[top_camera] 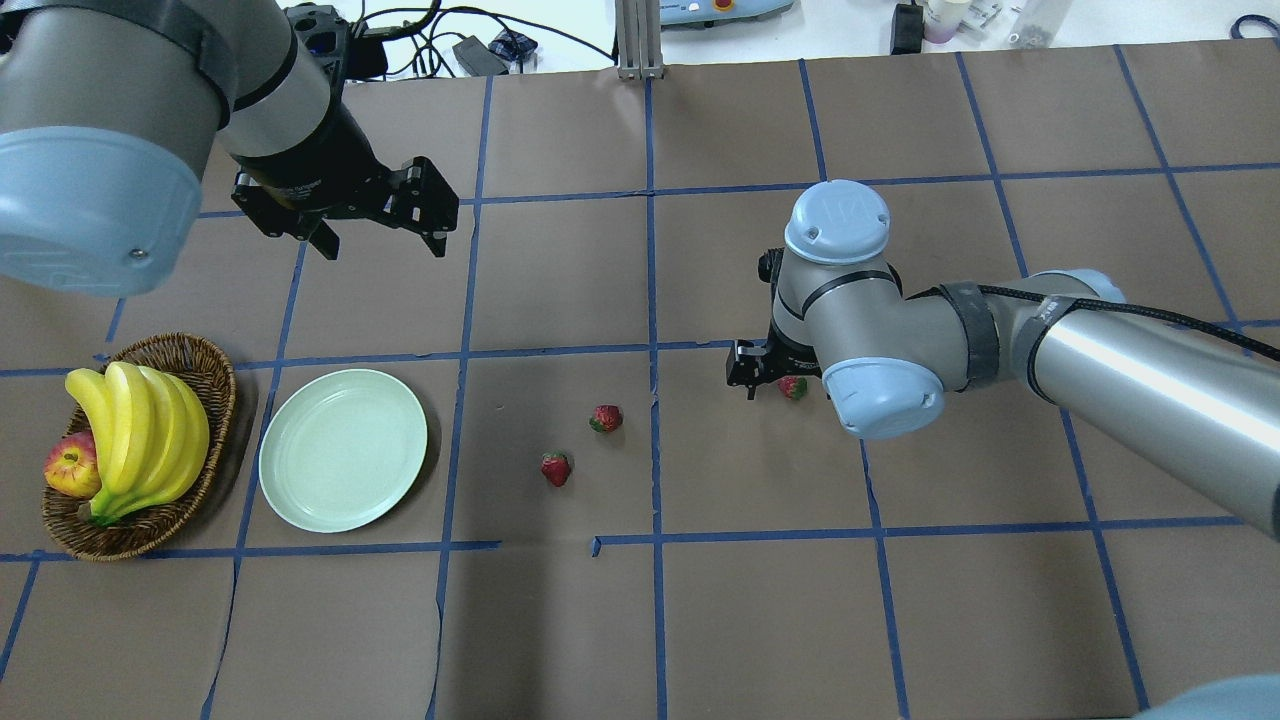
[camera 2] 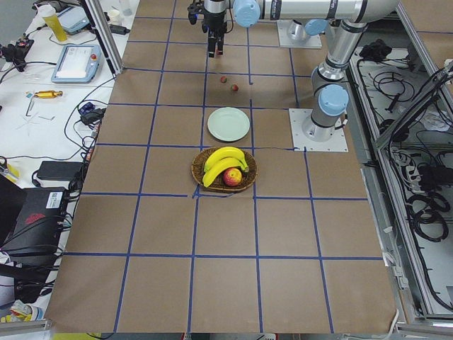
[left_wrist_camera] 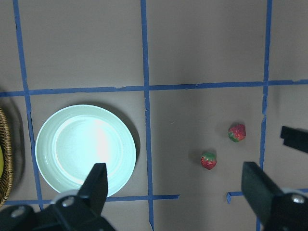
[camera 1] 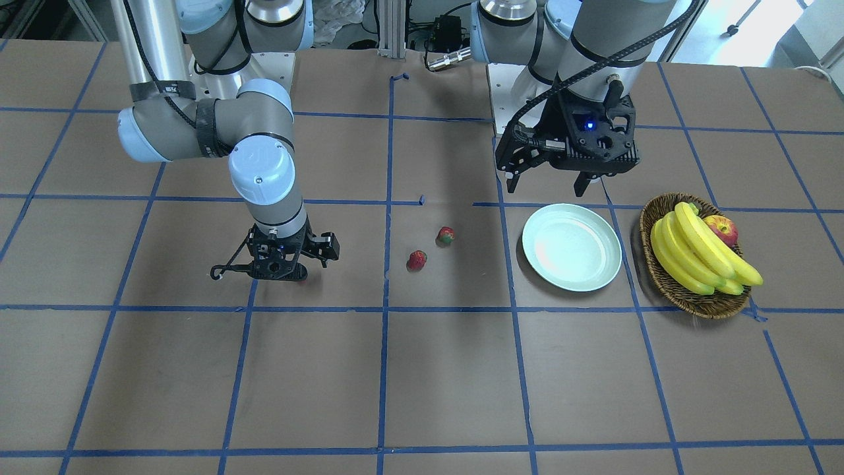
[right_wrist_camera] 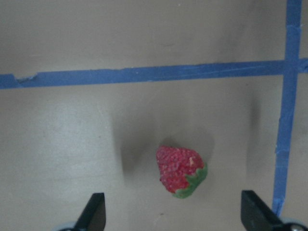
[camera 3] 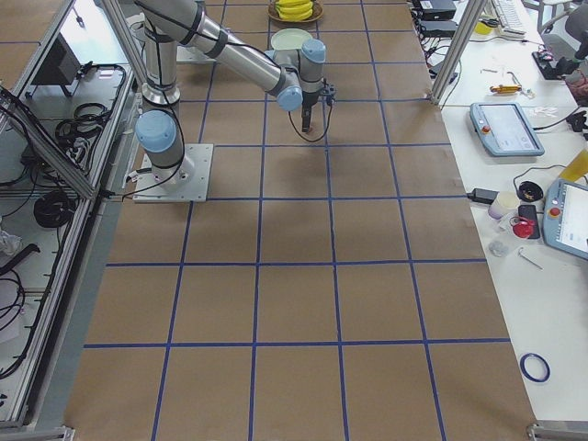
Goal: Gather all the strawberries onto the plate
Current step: 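Move the right gripper back and grasp the last strawberry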
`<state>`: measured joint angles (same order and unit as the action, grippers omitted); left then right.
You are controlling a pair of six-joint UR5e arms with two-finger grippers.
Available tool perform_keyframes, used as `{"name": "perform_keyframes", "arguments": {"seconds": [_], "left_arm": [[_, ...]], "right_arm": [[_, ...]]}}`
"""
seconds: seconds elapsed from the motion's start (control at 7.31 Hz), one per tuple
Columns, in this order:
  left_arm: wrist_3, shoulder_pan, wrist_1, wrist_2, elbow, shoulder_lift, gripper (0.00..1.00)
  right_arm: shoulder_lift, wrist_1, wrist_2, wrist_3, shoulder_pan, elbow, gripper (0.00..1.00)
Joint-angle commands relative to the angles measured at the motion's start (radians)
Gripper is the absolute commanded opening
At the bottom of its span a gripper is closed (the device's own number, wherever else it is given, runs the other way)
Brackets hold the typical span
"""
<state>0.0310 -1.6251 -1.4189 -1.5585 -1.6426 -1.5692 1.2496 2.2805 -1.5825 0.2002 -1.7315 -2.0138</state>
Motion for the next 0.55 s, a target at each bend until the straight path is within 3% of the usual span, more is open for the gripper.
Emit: {"name": "perform_keyframes", "arguments": {"seconds": [0.0, 0.14, 0.27, 0.41], "left_arm": [[0.001, 0.001, 0.0, 0.0, 0.001, 0.0, 1.0], [0.001, -0.001, 0.0, 0.0, 0.0, 0.0, 1.0], [0.001, -0.001, 0.0, 0.0, 0.0, 0.0, 1.0], [0.001, -0.001, 0.0, 0.0, 0.0, 0.0, 1.0]], "right_arm": [[-0.01, 0.014, -0.014, -0.005, 0.003, -0.002, 0.32], [-0.013, 0.033, -0.014, -0.005, 0.001, -0.002, 0.21], [-0.022, 0.049, -0.014, -0.005, 0.001, 0.001, 0.21], [-0.029, 0.068, -0.02, -0.005, 0.001, 0.003, 0.0]]}}
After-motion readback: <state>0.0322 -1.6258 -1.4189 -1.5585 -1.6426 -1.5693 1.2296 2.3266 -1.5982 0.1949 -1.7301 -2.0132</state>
